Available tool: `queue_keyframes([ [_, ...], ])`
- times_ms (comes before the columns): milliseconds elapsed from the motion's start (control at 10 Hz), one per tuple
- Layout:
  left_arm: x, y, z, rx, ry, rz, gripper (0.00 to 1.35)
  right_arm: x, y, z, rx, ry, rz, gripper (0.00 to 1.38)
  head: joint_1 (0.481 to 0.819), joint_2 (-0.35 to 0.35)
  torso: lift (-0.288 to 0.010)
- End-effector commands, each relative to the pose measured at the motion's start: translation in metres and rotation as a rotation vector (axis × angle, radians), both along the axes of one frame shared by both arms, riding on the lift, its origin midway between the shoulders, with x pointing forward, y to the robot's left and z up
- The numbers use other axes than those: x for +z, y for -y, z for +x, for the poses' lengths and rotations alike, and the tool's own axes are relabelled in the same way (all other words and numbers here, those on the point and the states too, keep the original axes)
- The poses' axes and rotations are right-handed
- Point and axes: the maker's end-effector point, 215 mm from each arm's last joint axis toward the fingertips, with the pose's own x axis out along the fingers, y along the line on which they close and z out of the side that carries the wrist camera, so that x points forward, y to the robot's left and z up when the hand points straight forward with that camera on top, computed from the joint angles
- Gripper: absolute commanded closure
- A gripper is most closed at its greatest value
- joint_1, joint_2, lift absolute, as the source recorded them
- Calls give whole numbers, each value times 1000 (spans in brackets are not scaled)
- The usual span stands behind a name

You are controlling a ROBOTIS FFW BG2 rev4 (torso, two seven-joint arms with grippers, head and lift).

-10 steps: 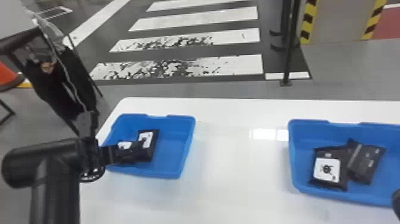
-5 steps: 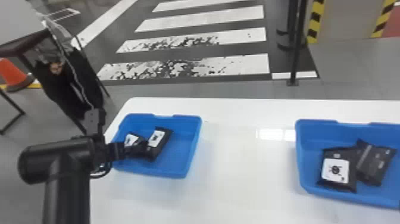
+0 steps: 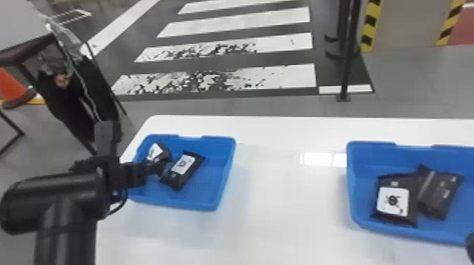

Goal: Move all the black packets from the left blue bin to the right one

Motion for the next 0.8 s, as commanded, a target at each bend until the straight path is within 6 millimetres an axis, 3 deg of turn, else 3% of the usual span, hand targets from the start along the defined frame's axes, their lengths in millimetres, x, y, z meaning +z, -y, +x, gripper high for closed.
queue_keyframes([
  [0, 41, 26, -6, -60, 93, 11, 1205, 5, -3, 2, 5, 10, 4, 142, 695, 238, -146],
  [100, 68, 62, -9, -145, 163, 4, 1205, 8, -6, 3, 12, 18, 17, 142, 695, 219, -146],
  [300, 92, 146, -9, -331, 244, -71, 1205, 16, -27, 11, 72, 41, 82, 142, 695, 157, -146],
  [500, 99, 222, -13, -482, 283, -155, 1205, 35, -63, 29, 185, 94, 122, 142, 695, 72, -146],
  [700, 97, 279, -23, -582, 282, -223, 1205, 58, -97, 46, 276, 144, 183, 142, 695, 29, -146],
])
